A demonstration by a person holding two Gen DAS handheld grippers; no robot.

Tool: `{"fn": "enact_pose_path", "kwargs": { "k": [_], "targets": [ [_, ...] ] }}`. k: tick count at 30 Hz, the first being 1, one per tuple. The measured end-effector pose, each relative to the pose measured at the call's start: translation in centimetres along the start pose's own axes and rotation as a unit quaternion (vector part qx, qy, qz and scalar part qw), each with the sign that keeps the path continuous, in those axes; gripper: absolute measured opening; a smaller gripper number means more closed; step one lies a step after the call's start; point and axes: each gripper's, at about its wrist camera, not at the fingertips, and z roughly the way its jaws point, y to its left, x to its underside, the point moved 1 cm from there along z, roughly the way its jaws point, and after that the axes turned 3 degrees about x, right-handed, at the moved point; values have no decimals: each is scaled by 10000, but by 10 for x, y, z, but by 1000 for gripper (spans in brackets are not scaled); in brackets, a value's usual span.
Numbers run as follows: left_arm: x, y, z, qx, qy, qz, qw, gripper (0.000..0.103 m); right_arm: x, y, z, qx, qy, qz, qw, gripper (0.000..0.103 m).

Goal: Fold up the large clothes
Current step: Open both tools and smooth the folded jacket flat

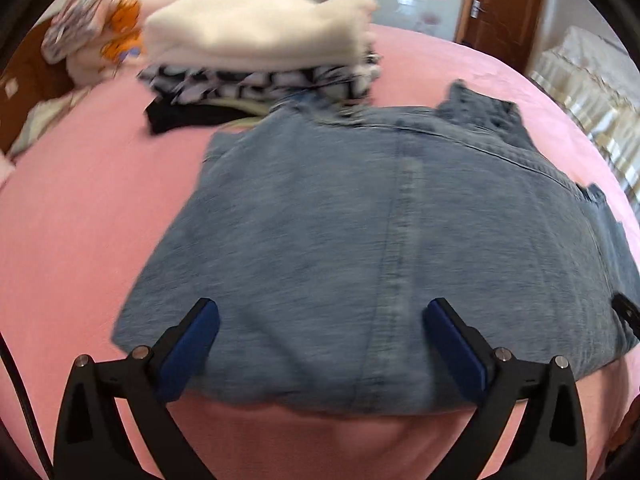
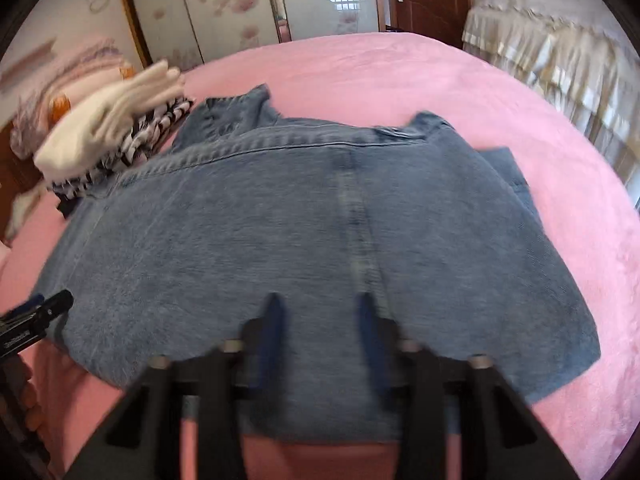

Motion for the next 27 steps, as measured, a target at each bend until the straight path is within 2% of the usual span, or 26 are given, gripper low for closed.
{"fn": "enact_pose_path", "kwargs": {
  "k": [3, 4, 6, 8, 10, 13, 18, 25, 27],
  "targets": [
    [0, 21, -4, 139, 9, -108, 9998, 103, 4, -38, -4, 803, -31, 136, 9967, 11],
    [0, 26, -7, -102, -36, -95, 9999, 103, 7, -51, -5, 797, -36, 247, 9965, 10],
    [-2, 35, -7, -445, -21, -100, 9990, 103, 9, -76, -8, 470, -15, 561, 9973, 4],
    [0, 49, -6, -380, 48, -320, 9988, 103, 10, -83, -12, 456, -50, 625, 9970, 3],
    [4, 65, -2, -97, 211, -721, 9971, 103, 10, -76, -14, 581, -55, 523, 9969, 3],
    [7, 78, 2, 118, 320, -1067, 9937, 103, 9, -67, -14, 774, -57, 447, 9960, 8],
    [7, 71, -2, -29, 287, -867, 9958, 103, 14, -73, -22, 730, 5, 714, 9948, 12],
    [-1, 68, -14, -210, 279, -703, 9969, 103, 12, -71, -29, 747, 104, 735, 9944, 13],
    [-4, 65, -21, -300, 213, -592, 9976, 103, 12, -70, -33, 717, 104, 763, 9944, 19]
  ]
}}
